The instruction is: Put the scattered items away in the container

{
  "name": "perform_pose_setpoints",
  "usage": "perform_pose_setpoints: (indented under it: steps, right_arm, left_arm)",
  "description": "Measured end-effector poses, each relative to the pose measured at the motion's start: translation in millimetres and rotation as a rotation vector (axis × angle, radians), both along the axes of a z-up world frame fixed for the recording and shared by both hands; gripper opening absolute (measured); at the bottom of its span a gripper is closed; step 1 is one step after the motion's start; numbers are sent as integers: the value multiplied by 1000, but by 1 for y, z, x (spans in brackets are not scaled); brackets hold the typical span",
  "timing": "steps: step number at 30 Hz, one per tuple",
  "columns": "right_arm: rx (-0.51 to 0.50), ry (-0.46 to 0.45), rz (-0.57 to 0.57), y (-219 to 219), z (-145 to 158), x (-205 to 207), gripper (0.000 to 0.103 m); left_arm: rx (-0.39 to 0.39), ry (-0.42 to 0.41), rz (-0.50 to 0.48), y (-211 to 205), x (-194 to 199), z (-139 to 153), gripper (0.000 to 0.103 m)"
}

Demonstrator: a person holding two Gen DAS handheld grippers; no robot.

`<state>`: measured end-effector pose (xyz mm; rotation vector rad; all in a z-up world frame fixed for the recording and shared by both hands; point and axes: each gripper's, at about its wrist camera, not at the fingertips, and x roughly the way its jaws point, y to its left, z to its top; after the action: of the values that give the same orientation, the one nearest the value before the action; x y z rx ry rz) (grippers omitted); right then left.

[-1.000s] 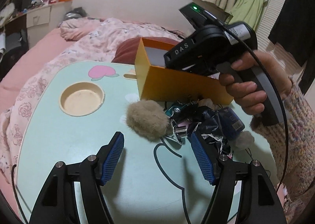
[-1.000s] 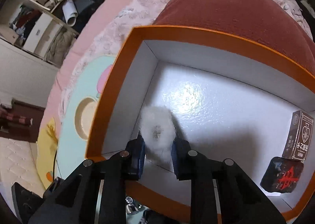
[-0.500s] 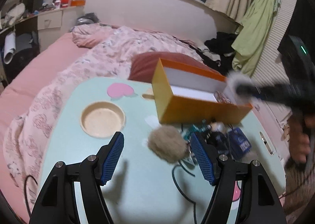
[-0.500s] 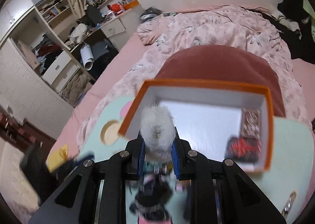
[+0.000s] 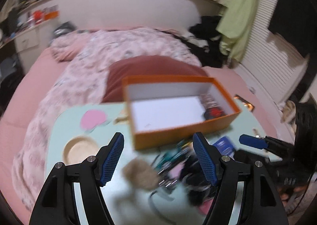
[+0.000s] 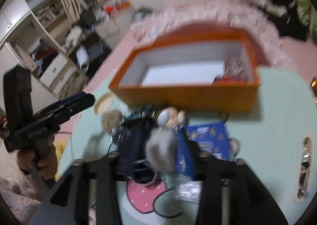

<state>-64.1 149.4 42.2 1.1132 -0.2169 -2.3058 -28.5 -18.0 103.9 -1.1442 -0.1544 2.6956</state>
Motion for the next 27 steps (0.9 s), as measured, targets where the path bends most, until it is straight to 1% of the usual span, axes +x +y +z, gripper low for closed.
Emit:
perform_pose_setpoints:
  steps: [1,2,3,4,6,8,10,13,15,19,21,22,24,27]
  right_arm:
    - [-3,44,-25,8,4,6,70]
    - [-4,63,-37,13,6,10,70]
    - [-10,65,-42,19,6,12,70]
    - [-23,46,-49,28,5,11,70]
    - [-53,-7,-81,45,-1,8,70]
    - [-80,-39,-119,59,-7,6,70]
    - [-108,-52,-150,67,-8,5,70]
    - [-131,-59,-171,77,-10,6,70]
    - [-136,-55,-173,80,-9,6,70]
    - [-156,-54,-181,85,-9,5,70]
    - [-168,-61,-186,89,-10,6,70]
    - [-175,-64,-189,91,-11,6,70]
    - [-186,-69,-192,94,-13,6,70]
    - [-193,-74,-191,96,-15,6,70]
  left_arm:
    - [-4,-3,-30,9,-8,6,72]
    - [-6,-15,-61,20,-18,11,72]
    - [-5,-38,-90,29,-30,14,72]
    - [1,-72,-116,40,-41,16,72]
    - [39,-182,-171,64,-73,14,72]
    - [69,-288,-199,85,-101,6,72]
    - [76,-427,-212,108,-131,-12,70]
    - [105,-565,-212,131,-157,-39,66]
    - [86,-604,-186,141,-166,-53,64]
    - [45,-612,-156,151,-171,-69,64]
    - [35,-619,-163,155,-170,-75,65]
    - [43,-614,-167,156,-169,-76,65]
    - [33,-593,-174,155,-165,-74,67]
    - [36,-601,-166,144,-164,-76,68]
